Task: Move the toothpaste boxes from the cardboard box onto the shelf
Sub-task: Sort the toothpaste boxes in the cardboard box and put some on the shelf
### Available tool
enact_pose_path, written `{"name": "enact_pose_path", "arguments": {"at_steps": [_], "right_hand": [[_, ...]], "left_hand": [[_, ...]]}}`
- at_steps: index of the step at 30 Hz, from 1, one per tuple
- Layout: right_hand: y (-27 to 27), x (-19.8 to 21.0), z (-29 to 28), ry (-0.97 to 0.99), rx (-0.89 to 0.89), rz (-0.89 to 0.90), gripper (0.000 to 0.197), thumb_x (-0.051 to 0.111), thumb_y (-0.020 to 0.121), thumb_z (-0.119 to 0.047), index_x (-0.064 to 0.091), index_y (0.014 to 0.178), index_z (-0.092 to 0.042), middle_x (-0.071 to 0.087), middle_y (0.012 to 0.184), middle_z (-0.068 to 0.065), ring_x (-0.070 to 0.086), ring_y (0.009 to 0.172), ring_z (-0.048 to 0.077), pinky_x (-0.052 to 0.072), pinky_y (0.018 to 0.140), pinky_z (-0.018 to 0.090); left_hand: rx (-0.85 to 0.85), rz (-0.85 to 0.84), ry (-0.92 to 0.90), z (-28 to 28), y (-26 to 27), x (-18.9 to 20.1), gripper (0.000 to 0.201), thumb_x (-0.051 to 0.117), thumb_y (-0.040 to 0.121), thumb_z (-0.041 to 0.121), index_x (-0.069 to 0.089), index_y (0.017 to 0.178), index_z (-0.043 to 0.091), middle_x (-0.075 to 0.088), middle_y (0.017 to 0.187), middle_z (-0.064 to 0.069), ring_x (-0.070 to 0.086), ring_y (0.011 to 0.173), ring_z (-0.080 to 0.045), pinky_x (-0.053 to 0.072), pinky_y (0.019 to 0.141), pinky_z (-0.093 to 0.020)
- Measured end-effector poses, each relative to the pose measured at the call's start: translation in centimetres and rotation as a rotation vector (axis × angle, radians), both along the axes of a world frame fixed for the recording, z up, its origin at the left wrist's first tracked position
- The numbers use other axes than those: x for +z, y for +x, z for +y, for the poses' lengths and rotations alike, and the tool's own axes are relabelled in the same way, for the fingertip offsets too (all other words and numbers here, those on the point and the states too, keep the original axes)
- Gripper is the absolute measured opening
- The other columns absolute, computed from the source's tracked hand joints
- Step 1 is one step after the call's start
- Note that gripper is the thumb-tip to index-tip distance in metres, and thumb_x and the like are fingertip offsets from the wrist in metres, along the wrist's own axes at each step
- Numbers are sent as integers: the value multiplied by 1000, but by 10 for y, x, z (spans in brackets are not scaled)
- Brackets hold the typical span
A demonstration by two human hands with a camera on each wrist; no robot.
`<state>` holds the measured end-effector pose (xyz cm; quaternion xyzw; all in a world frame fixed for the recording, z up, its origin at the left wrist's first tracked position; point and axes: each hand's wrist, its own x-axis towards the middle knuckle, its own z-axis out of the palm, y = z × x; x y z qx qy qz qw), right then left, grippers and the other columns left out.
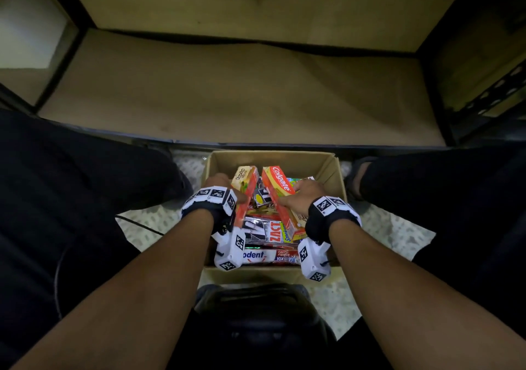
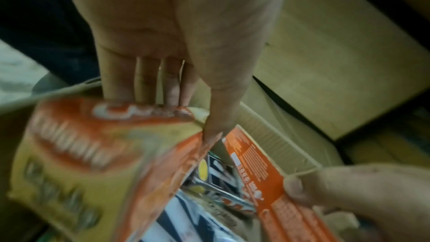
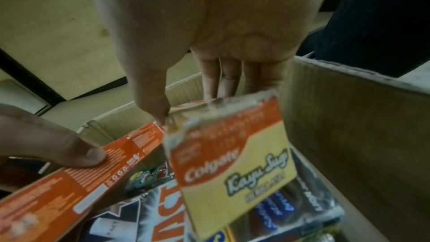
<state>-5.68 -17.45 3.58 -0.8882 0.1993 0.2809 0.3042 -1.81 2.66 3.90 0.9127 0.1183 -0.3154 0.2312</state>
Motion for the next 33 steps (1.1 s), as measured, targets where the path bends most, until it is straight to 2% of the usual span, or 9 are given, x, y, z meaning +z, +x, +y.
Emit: {"name": "enact_pose_path", "arguments": {"at_steps": [3, 6, 9, 12, 17, 20, 22, 25, 33], "right_hand": [[-8, 16, -3, 14, 9, -48, 26, 75, 70, -48, 64, 72, -24, 71, 78, -5, 67, 72, 13, 56, 73, 30], [-18, 37, -4, 25, -8, -118, 25, 75, 75, -42, 55, 69, -27, 66, 76, -9, 65, 74, 11, 56, 75, 30], [-27, 49, -4, 59, -41, -162, 25, 76, 75, -39, 55, 75, -27, 67, 78, -8, 69, 78, 15, 58, 77, 35], [-35, 61, -3, 109, -98, -216, 31, 79, 73, -39, 55, 89, -28, 70, 86, -8, 70, 74, 12, 59, 73, 33], [-41, 94, -1, 143, -116, -299, 30, 80, 72, -38, 57, 87, -28, 71, 84, -7, 71, 73, 11, 60, 72, 33], [-39, 115, -3, 147, -140, -370, 31, 81, 67, -42, 59, 86, -29, 74, 84, -6, 72, 73, 11, 61, 75, 38], [-36, 131, -4, 176, -145, -416, 35, 82, 68, -41, 57, 90, -30, 73, 90, -5, 72, 76, 12, 61, 75, 39], [-28, 163, -7, 171, -142, -502, 39, 82, 70, -44, 53, 93, -31, 70, 94, -7, 71, 80, 10, 60, 75, 37], [-4, 282, -11, 144, -101, -815, 41, 77, 75, -45, 55, 102, -25, 62, 90, -13, 66, 83, 8, 57, 78, 35]], "left_hand": [[36, 5, -71, 2, -10, 10, 45, 82, 73, 39, 56, 98, 12, 61, 97, 1, 58, 77, -20, 44, 62, -24], [77, -24, -169, 5, -21, 27, 30, 81, 75, 33, 58, 83, 16, 64, 82, 0, 58, 65, -13, 41, 52, -22], [78, -99, -209, 7, -31, 45, 33, 85, 70, 29, 56, 84, 18, 68, 89, -2, 65, 75, -17, 53, 66, -27], [71, -135, -251, 5, -38, 63, 37, 86, 69, 27, 58, 90, 15, 70, 91, -4, 70, 81, -20, 58, 78, -35], [73, -231, -343, -3, -46, 92, 39, 88, 63, 31, 62, 88, 16, 74, 86, -2, 73, 73, -17, 61, 71, -36], [80, -299, -400, -7, -45, 116, 29, 85, 69, 27, 62, 84, 17, 73, 84, -2, 72, 73, -16, 59, 64, -31], [70, -339, -457, -9, -42, 137, 25, 82, 74, 23, 58, 80, 18, 71, 83, -1, 70, 74, -16, 59, 67, -33], [69, -424, -497, -6, -31, 168, 37, 84, 71, 28, 54, 92, 22, 69, 91, 2, 69, 80, -15, 60, 73, -37], [19, -699, -598, -7, 8, 278, 54, 84, 71, 37, 51, 111, 21, 58, 103, 5, 64, 94, -17, 60, 63, -36]]}}
